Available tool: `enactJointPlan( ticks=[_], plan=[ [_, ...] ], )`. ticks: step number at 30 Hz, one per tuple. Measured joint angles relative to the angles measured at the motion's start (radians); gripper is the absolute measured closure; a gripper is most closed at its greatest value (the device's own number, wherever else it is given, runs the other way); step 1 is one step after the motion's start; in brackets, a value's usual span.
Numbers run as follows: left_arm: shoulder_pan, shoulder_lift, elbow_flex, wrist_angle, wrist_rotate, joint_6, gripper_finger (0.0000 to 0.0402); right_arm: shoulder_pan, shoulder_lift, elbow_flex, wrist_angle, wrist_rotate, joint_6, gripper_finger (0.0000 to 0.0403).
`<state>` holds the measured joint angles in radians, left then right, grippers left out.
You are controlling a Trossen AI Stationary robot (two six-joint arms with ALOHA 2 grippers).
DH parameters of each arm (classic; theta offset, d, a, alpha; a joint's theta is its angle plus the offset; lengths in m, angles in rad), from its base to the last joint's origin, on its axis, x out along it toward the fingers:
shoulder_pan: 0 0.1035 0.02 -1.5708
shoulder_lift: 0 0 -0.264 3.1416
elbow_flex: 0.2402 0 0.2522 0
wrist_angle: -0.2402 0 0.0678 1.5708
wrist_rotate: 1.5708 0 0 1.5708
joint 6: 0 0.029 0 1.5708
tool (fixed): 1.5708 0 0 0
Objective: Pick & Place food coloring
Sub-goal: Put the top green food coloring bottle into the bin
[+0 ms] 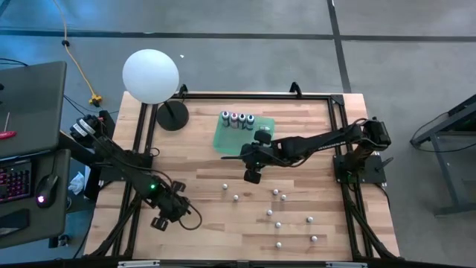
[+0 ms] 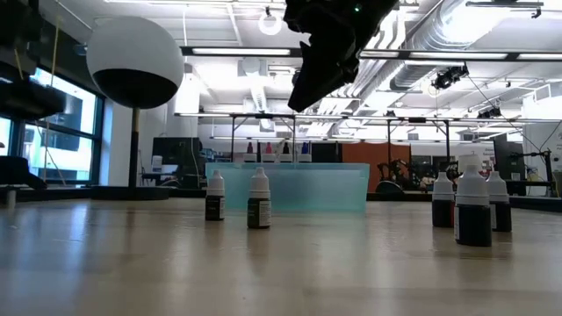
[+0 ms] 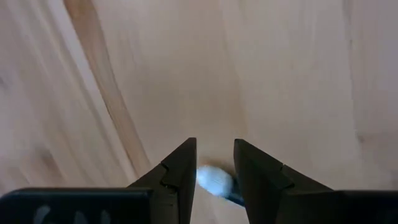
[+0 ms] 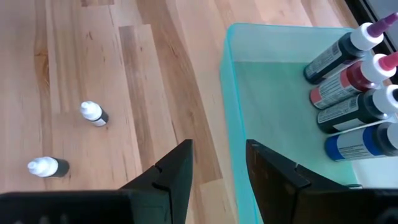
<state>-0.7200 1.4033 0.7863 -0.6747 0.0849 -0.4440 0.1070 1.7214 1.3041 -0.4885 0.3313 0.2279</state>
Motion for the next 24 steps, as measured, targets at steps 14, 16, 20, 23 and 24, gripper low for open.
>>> enactJointPlan(
  ticks=[14,16,20,23,24],
  plan=[
    [0.0,0.0,-0.065,-0.183,-0.01,-0.484,0.0296,-0.002,0.0,0.0,0.0,0.0,0.0,0.0263],
    [0.0,0.0,-0.09,-0.154,0.001,-0.508,0.0296,-0.002,0.0,0.0,0.0,0.0,0.0,0.0263],
    [0.0,0.0,-0.108,-0.137,-0.003,-0.539,0.0296,-0.002,0.0,0.0,0.0,0.0,0.0,0.0263],
    [0.0,0.0,-0.108,-0.138,-0.021,-0.521,0.0296,-0.002,0.0,0.0,0.001,0.0,0.0,0.0263],
    [0.0,-0.001,-0.105,-0.146,-0.015,-0.502,0.0296,-0.002,0.0,0.0,0.0,0.001,0.0,0.0263]
  ],
)
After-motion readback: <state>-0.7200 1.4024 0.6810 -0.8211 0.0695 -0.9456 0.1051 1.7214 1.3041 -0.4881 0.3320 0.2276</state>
